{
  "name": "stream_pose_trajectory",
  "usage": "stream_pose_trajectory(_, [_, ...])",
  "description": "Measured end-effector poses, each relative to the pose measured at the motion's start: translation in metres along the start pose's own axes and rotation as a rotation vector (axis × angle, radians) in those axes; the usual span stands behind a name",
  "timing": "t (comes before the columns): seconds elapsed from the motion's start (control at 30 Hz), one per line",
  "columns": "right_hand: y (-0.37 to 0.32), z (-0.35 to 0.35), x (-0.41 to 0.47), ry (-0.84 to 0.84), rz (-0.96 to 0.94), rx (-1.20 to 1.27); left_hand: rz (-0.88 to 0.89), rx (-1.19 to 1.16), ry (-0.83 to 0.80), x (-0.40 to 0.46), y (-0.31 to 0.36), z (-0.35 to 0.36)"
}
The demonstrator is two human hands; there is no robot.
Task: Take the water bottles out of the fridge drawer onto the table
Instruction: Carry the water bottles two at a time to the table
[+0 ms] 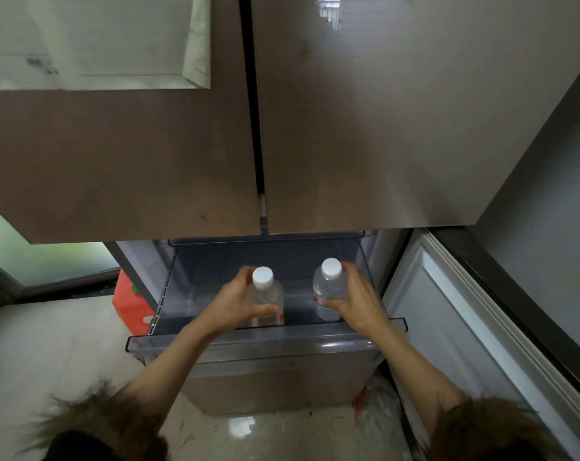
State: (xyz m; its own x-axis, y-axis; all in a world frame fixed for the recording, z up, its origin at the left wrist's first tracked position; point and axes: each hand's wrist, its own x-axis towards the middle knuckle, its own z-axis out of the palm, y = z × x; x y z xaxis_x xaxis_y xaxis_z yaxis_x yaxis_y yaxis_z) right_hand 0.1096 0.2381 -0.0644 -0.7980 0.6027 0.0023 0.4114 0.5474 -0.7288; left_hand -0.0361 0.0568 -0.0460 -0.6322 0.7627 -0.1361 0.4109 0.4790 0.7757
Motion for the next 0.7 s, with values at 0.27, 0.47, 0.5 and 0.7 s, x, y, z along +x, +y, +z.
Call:
stream_pose_trajectory(0.27, [-0.022, -0.011, -0.022, 0.119, -0.199, -0.034, 0.139, -0.007, 0.253, -0.034, 0.015, -0.007])
stream_pose_trajectory(0.47, [-0.061, -0.032, -0.05, 0.189, -0.337, 0.025, 0.263, -0.032, 0.384, -0.077, 0.037, -0.027])
stream_pose_trajectory(0.5, [-0.072, -0.036, -0.056, 0.213, -0.364, 0.038, 0.284, -0.049, 0.418, -0.086, 0.042, -0.033])
stream_pose_trajectory(0.7, [-0.143, -0.045, -0.102, 0.311, -0.479, 0.167, 0.374, -0.229, 0.631, -0.157, 0.078, -0.079])
